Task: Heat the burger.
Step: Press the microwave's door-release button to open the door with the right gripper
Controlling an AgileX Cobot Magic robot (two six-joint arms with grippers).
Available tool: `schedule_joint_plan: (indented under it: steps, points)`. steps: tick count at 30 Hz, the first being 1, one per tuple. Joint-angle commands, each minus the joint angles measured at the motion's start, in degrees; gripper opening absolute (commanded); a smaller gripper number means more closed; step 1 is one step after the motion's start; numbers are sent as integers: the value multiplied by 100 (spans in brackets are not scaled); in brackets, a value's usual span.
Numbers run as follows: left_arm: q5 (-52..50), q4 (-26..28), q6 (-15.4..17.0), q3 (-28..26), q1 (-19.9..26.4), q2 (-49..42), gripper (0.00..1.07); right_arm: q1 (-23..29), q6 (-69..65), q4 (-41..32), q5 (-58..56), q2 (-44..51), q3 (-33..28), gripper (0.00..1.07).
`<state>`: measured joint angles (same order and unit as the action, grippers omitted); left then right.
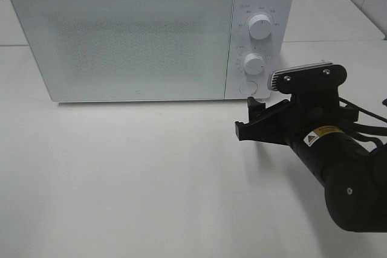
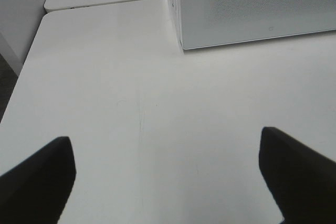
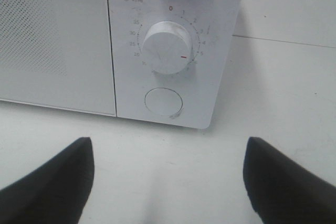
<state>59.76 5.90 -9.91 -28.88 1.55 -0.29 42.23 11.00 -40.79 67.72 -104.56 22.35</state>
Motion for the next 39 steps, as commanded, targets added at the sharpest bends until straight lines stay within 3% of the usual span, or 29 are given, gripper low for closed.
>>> schedule_joint_plan:
  steps: [1,11,26,31,33,37,39]
  points:
    - [6,0,-11,-6,11,-109,87,46,-69,-11,80,-63,126,75]
    - [6,0,-11,-6,11,-109,87,46,-934,-11,103,-63,138,75]
    - [6,0,-11,-6,11,-109,87,46,-6102,-11,115,-63,138,74]
    - [6,0,-11,-6,11,-109,87,46,-7483,-11,115,-63,138,66]
    - [6,0,-11,-6,11,-109,87,46,-8262,-23,115,-63,138,56]
    - [6,0,-11,-6,11,-109,87,46,-8675,-23,46,-63,138,46]
    - [6,0,-11,-6,11,-109,87,46,-9087,-23,6,-63,138,33]
